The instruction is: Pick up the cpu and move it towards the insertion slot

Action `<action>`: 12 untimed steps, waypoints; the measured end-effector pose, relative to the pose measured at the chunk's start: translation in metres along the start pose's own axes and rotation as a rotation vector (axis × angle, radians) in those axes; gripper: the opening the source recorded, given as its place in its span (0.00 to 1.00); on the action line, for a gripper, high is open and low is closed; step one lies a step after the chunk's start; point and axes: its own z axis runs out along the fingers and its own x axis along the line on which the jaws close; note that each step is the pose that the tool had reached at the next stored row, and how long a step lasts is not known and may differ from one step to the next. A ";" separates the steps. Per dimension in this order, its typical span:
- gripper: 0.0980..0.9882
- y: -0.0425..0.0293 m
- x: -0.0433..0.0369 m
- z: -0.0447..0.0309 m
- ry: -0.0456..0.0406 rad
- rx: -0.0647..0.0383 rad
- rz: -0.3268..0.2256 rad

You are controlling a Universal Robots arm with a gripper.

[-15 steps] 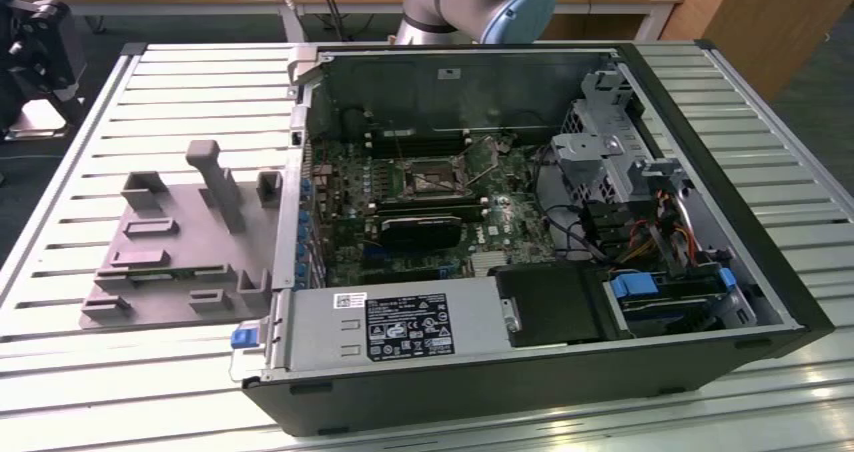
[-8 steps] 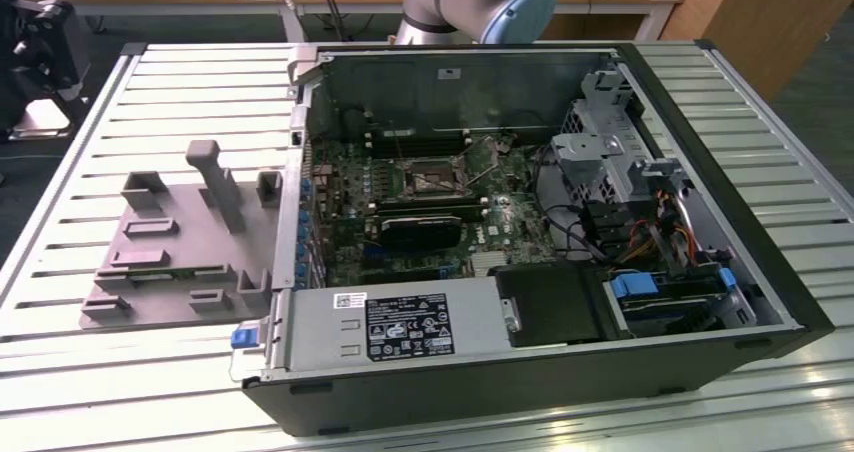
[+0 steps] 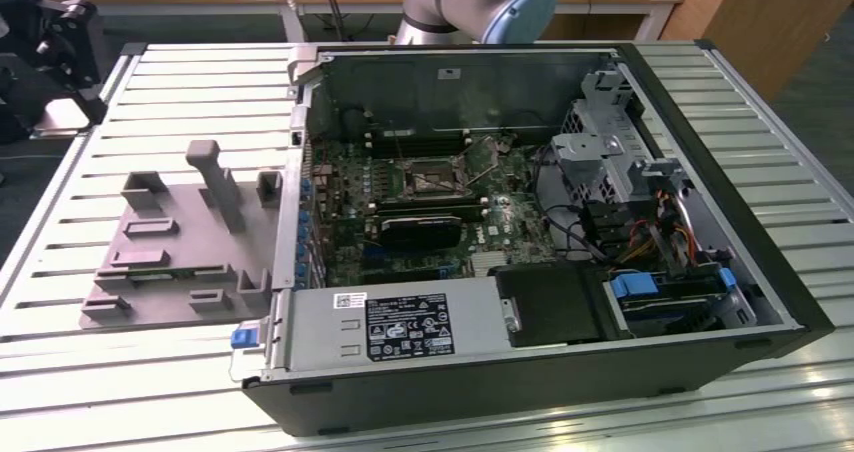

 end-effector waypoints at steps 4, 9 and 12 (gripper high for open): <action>0.49 0.0000 -0.0091 0.0003 0.0000 0.000 0.000; 0.49 -0.0001 -0.0221 0.0005 0.0002 0.000 0.000; 0.49 0.0000 -0.0307 0.0008 0.0001 0.000 0.000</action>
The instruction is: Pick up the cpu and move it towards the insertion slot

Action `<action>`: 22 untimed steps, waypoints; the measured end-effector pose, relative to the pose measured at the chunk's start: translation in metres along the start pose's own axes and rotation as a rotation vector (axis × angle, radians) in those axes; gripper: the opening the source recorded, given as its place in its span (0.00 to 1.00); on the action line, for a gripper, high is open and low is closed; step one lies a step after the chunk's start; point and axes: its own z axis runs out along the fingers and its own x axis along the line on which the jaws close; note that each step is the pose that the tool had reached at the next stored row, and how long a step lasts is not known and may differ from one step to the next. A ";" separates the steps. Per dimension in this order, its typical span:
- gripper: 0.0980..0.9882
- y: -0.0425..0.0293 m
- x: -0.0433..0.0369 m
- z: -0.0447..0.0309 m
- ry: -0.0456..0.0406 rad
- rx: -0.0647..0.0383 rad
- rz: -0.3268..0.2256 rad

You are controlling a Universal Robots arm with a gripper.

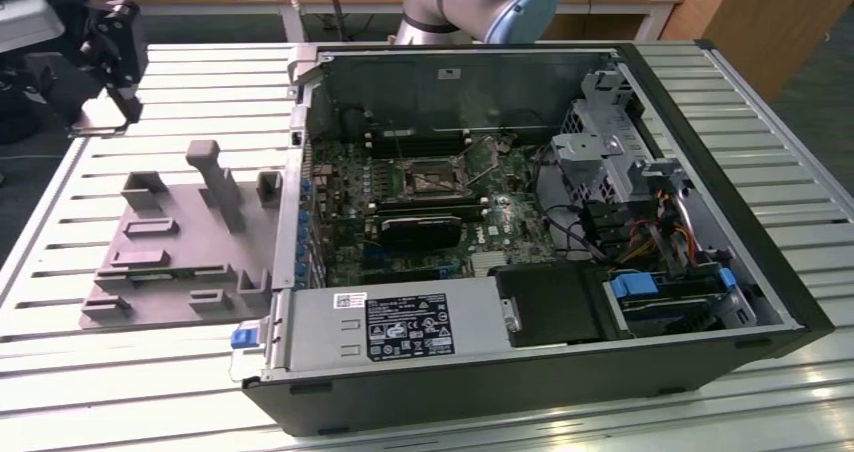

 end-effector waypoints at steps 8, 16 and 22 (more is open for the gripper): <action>0.49 0.0000 -0.0263 0.0005 0.0006 0.000 0.000; 0.49 0.0000 -0.0538 0.0012 0.0011 0.000 0.000; 0.49 -0.0001 -0.0760 0.0017 0.0014 0.000 0.000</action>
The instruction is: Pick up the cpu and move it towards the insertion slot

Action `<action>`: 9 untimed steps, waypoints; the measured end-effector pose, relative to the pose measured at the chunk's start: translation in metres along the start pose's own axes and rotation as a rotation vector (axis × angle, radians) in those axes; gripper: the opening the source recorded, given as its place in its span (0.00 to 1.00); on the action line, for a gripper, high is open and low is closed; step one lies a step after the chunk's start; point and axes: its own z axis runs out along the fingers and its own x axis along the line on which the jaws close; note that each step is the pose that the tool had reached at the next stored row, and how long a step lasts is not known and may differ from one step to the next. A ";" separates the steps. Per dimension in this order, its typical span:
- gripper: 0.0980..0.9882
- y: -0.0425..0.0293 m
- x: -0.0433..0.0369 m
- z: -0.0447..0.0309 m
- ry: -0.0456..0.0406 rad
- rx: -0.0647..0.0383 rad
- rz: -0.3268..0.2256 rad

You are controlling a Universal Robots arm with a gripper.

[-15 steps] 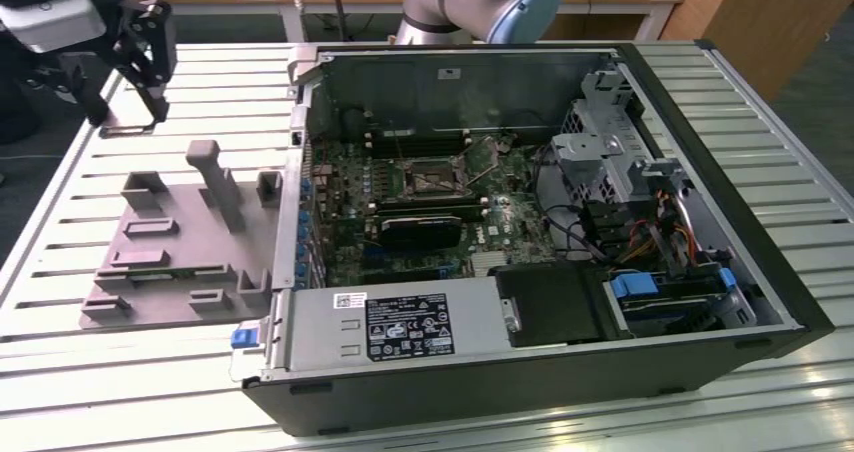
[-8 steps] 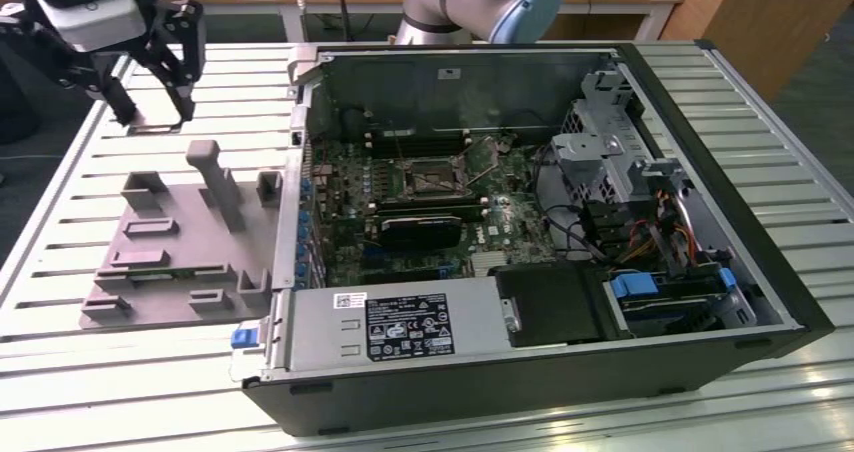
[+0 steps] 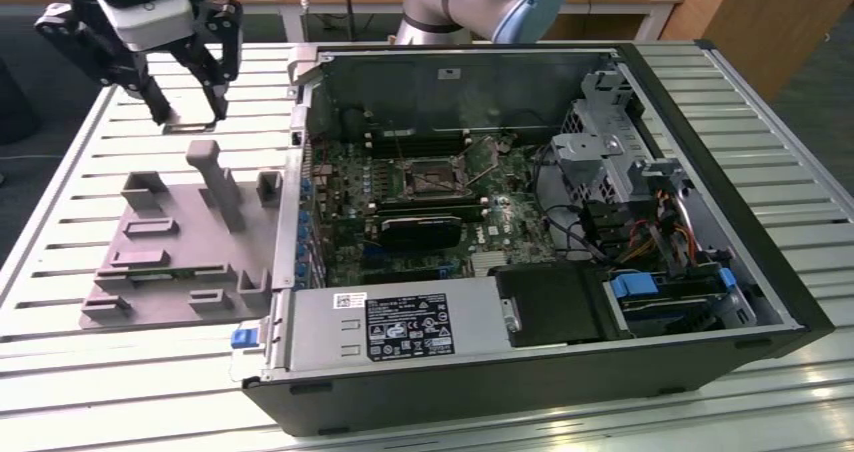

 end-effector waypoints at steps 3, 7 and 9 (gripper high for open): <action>0.49 0.0000 -0.0113 0.0002 0.0003 0.000 0.000; 0.49 0.0000 -0.0265 0.0006 0.0005 0.000 0.000; 0.49 0.0000 -0.0346 0.0007 0.0008 0.000 0.000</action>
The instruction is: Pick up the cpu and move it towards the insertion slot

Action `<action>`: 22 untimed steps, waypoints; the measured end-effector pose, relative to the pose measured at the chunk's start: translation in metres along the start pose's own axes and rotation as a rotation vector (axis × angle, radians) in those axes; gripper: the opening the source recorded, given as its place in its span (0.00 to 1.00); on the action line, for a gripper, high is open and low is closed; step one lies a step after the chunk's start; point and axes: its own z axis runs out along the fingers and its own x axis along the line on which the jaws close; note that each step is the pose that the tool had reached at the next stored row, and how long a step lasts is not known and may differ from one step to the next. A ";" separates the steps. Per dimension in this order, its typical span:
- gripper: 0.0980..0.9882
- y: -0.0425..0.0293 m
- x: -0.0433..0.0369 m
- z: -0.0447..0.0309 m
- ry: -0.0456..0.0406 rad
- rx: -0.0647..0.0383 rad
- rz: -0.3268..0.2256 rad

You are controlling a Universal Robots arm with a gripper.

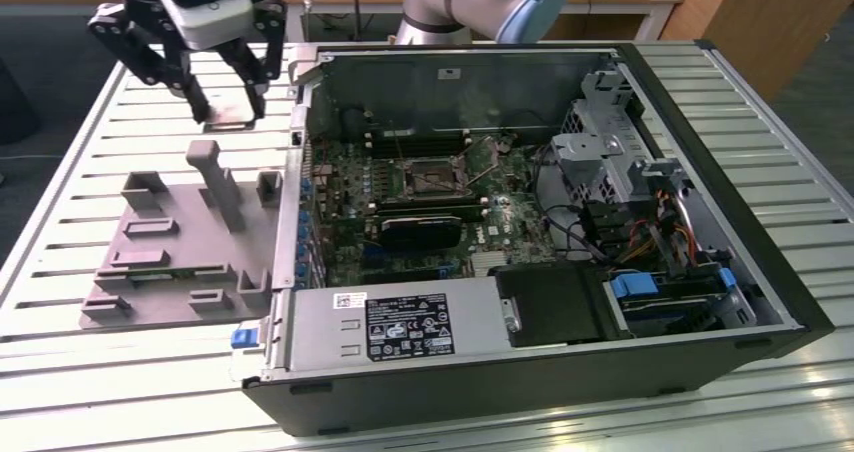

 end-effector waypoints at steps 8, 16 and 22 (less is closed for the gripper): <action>0.49 0.0000 -0.0315 0.0006 0.0007 0.000 0.000; 0.49 -0.0001 -0.0659 0.0014 0.0016 0.000 0.000; 0.49 -0.0001 -0.0932 0.0020 0.0028 0.000 0.000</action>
